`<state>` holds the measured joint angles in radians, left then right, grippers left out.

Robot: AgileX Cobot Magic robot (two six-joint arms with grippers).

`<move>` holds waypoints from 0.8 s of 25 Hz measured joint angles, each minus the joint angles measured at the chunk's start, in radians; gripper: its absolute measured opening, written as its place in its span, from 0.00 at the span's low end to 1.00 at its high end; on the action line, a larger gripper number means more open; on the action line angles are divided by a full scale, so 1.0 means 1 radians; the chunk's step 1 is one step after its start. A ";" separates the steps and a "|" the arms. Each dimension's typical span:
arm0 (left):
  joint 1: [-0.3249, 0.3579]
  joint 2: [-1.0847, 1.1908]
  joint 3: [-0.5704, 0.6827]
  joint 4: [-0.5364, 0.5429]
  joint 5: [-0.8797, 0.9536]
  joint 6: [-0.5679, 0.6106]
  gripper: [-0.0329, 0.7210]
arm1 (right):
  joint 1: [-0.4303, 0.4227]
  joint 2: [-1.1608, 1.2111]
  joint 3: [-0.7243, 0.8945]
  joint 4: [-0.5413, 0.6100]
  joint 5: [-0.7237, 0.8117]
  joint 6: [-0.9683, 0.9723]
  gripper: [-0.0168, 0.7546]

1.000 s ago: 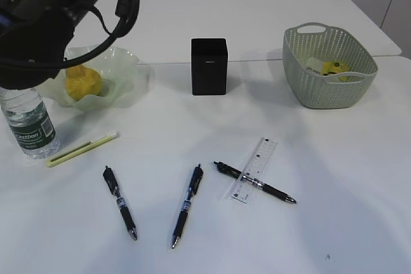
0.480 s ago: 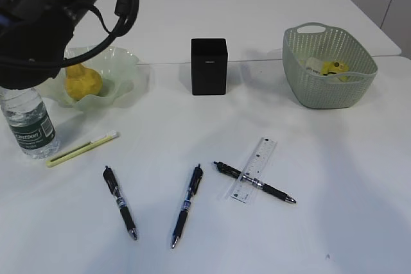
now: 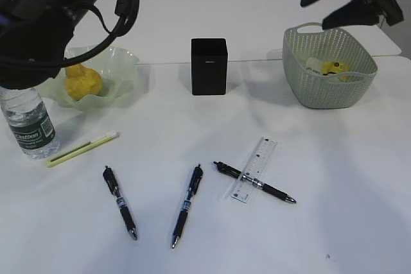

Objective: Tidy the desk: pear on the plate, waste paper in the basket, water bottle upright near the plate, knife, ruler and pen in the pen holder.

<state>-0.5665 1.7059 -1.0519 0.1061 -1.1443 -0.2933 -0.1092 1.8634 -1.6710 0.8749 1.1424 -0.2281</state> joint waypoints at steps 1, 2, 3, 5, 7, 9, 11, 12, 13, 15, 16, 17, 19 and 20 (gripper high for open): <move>0.000 0.000 0.000 0.000 0.000 0.000 0.18 | 0.000 0.000 0.000 -0.066 0.000 0.014 0.63; 0.000 0.000 0.000 0.000 0.000 0.000 0.18 | 0.000 -0.002 0.000 -0.145 0.000 0.030 0.63; 0.000 0.000 0.000 0.000 0.002 0.000 0.18 | 0.000 -0.006 0.000 -0.224 0.000 0.044 0.63; 0.000 0.000 0.000 0.000 0.010 0.000 0.18 | 0.000 -0.022 0.000 -0.375 0.000 0.082 0.63; 0.000 0.000 0.000 0.000 0.028 0.000 0.18 | 0.000 -0.050 0.000 -0.544 0.003 0.123 0.63; 0.000 0.000 0.000 -0.002 0.046 0.000 0.18 | 0.000 -0.082 0.000 -0.720 0.012 0.180 0.63; 0.000 0.000 0.000 -0.003 0.063 0.001 0.18 | 0.000 -0.113 0.000 -0.836 0.033 0.242 0.63; 0.000 0.000 0.000 -0.005 0.073 0.001 0.18 | -0.002 -0.128 0.000 -0.875 0.042 0.264 0.63; 0.000 0.000 0.000 -0.005 0.079 0.001 0.18 | -0.002 -0.141 0.000 -0.899 0.054 0.276 0.63; 0.000 0.001 0.000 -0.006 0.092 0.001 0.18 | -0.002 -0.152 -0.002 -0.916 0.084 0.287 0.63; 0.000 0.001 0.000 -0.006 0.101 0.001 0.18 | -0.002 -0.155 -0.002 -0.918 0.088 0.291 0.63; 0.002 0.001 0.000 -0.007 0.113 0.001 0.18 | -0.002 -0.156 -0.002 -0.922 0.090 0.296 0.63; 0.011 0.002 0.000 -0.008 0.138 0.001 0.18 | -0.002 -0.159 0.002 -0.927 0.092 0.317 0.63; 0.015 0.002 0.000 -0.008 0.157 0.001 0.18 | -0.002 -0.161 0.008 -0.927 0.094 0.324 0.63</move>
<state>-0.5512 1.7082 -1.0519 0.0979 -0.9878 -0.2926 -0.1108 1.7022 -1.6634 -0.0524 1.2366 0.0954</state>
